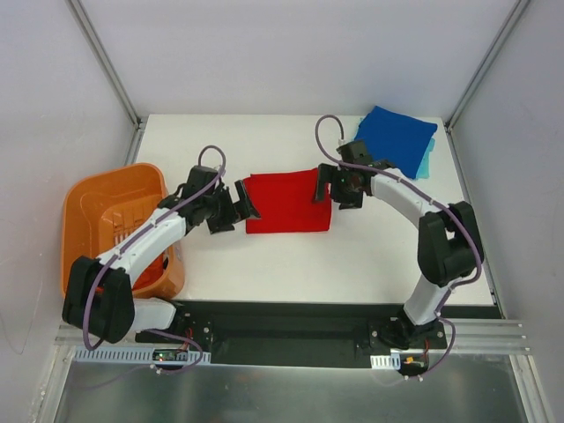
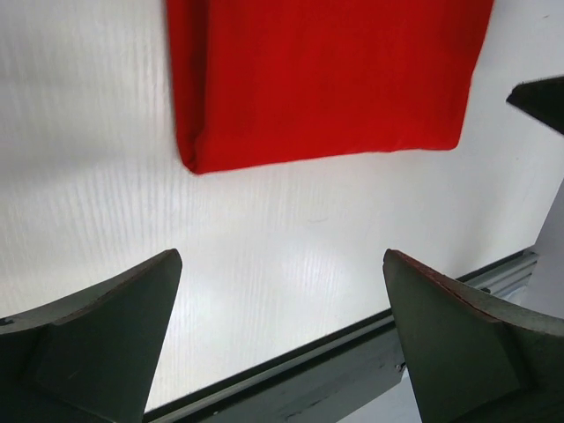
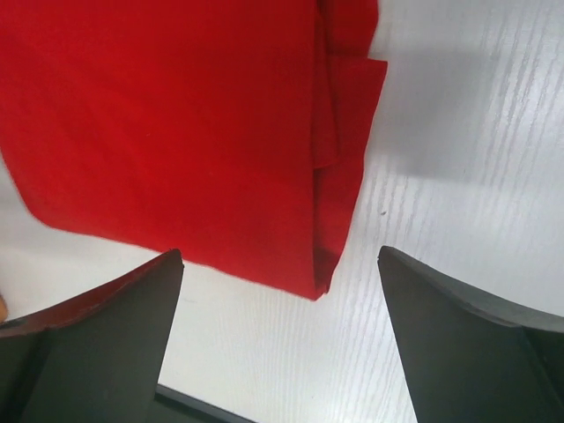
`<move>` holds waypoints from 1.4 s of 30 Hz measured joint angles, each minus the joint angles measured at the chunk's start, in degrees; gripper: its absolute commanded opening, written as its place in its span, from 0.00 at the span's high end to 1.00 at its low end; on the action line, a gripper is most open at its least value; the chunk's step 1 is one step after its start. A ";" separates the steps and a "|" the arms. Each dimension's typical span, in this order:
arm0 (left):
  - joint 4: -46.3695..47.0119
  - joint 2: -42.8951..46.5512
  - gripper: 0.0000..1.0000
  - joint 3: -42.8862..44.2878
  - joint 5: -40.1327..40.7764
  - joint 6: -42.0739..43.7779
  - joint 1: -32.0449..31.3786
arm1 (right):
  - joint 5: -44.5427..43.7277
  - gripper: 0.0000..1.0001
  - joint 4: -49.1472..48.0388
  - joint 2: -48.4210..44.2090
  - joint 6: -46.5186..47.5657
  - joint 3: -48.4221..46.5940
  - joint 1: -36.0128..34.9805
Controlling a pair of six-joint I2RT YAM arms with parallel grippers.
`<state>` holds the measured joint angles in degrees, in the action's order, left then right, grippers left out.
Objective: Fold and stack the t-shirts
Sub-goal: Fold the tshirt, then neatly place the folded tshirt to the corner
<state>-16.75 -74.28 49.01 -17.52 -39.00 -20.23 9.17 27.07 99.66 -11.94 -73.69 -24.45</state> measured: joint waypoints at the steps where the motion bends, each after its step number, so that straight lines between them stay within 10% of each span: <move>1: -0.09 0.28 0.01 -0.33 0.00 -0.07 0.00 | -0.09 0.03 -0.09 0.31 0.00 -0.02 -0.02; 11: -0.50 13.09 0.01 -9.70 0.15 -2.34 -0.02 | -4.55 0.01 0.68 14.64 -0.07 -8.52 -1.09; 25: -0.42 14.38 0.01 -11.50 0.20 -2.99 -0.02 | -10.99 0.52 3.21 21.05 -0.39 -16.61 -3.56; 29: -0.42 13.51 0.01 -11.50 0.24 -3.28 -0.02 | -12.39 0.89 4.92 23.21 0.13 -19.89 -5.11; 32: -0.42 13.35 0.01 -11.50 0.48 -3.45 -0.02 | -13.00 0.99 5.60 24.72 1.09 -22.67 -6.49; 42: -0.26 14.10 0.01 -12.20 2.58 -3.48 -0.02 | -25.99 0.99 9.99 27.43 13.79 -30.71 -7.67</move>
<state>-17.02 -60.18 36.82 -14.94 -42.48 -20.25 -16.82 37.06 127.09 1.85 -104.40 -32.12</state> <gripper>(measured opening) 0.993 0.050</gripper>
